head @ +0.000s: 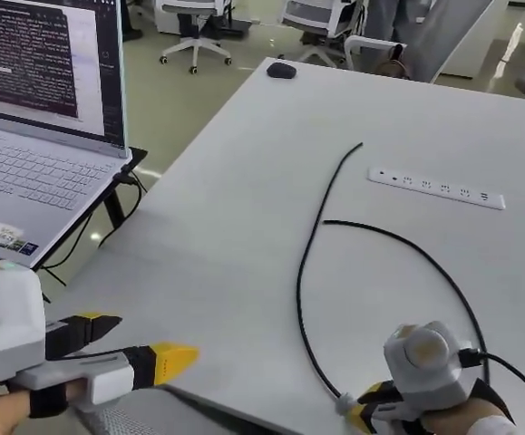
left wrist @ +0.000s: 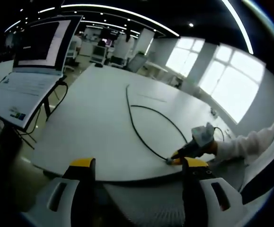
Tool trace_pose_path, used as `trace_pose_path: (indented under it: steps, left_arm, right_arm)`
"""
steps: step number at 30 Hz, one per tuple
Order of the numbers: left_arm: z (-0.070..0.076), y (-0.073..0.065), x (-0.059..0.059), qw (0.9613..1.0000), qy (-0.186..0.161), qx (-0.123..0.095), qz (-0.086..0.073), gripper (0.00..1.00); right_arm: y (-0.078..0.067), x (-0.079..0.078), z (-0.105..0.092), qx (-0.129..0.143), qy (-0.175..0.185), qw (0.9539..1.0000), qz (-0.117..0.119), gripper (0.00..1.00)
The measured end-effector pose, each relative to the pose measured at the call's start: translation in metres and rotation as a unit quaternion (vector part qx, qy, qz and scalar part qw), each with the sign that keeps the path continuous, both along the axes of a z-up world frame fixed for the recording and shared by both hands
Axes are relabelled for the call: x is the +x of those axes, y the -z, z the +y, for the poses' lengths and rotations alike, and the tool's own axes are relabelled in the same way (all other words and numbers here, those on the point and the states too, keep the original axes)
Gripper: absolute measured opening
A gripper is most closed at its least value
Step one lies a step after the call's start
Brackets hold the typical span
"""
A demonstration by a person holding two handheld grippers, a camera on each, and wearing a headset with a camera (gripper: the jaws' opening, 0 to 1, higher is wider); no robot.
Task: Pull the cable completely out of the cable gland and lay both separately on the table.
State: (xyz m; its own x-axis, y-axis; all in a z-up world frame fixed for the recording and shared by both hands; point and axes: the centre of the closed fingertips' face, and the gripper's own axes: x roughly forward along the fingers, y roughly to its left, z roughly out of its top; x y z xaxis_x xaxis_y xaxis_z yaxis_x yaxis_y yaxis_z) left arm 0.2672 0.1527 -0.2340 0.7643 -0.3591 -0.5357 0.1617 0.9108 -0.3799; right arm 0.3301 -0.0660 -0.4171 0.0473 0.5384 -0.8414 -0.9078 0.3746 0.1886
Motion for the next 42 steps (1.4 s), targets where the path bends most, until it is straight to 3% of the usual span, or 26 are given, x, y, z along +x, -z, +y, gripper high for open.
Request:
trace_pose_path:
  steps: [3, 13, 20, 26, 30, 34, 36, 39, 40, 41, 42]
  left_arm:
    - [-0.001, -0.001, -0.001, 1.0, 0.001, 0.0, -0.002, 0.75]
    - [-0.01, -0.004, 0.0, 0.9997, 0.024, 0.002, -0.006, 0.74]
    - [-0.033, -0.013, 0.008, 0.9965, 0.08, 0.008, -0.022, 0.7]
    - [-0.054, -0.021, 0.022, 0.991, 0.128, 0.013, -0.038, 0.66]
    - [-0.075, -0.027, 0.031, 0.9822, 0.179, 0.02, -0.051, 0.63]
    - [-0.094, -0.035, 0.04, 0.974, 0.216, 0.019, -0.065, 0.6]
    - [-0.105, -0.039, 0.044, 0.9687, 0.237, 0.018, -0.072, 0.58]
    - [-0.117, -0.043, 0.048, 0.9635, 0.256, 0.011, -0.076, 0.56]
    - [-0.125, -0.046, 0.051, 0.9574, 0.277, 0.011, -0.081, 0.55]
    - [-0.127, -0.047, 0.051, 0.9553, 0.283, 0.012, -0.083, 0.55]
    - [-0.134, -0.05, 0.053, 0.9491, 0.302, 0.017, -0.089, 0.55]
  right_arm:
    - [0.0, 0.002, 0.0, -0.004, -0.012, 0.9997, -0.022, 0.13]
    - [-0.019, 0.008, -0.009, 0.005, -0.009, 0.9995, -0.029, 0.11]
    - [-0.059, 0.015, -0.014, 0.013, -0.033, 0.9959, -0.082, 0.11]
    - [-0.108, 0.019, -0.019, 0.022, -0.044, 0.9908, -0.126, 0.11]
    - [-0.133, 0.018, -0.025, 0.012, -0.064, 0.9841, -0.166, 0.1]
    - [-0.159, 0.012, -0.027, 0.024, -0.063, 0.9812, -0.181, 0.1]
    - [-0.171, 0.008, -0.027, 0.026, -0.07, 0.9776, -0.197, 0.1]
    - [-0.183, 0.003, -0.026, 0.028, -0.08, 0.9736, -0.212, 0.1]
    - [-0.192, -0.002, -0.024, 0.031, -0.092, 0.9699, -0.223, 0.1]
    - [-0.194, -0.003, -0.024, 0.032, -0.095, 0.9691, -0.225, 0.1]
    - [-0.203, -0.008, -0.022, 0.032, -0.109, 0.9648, -0.237, 0.1]
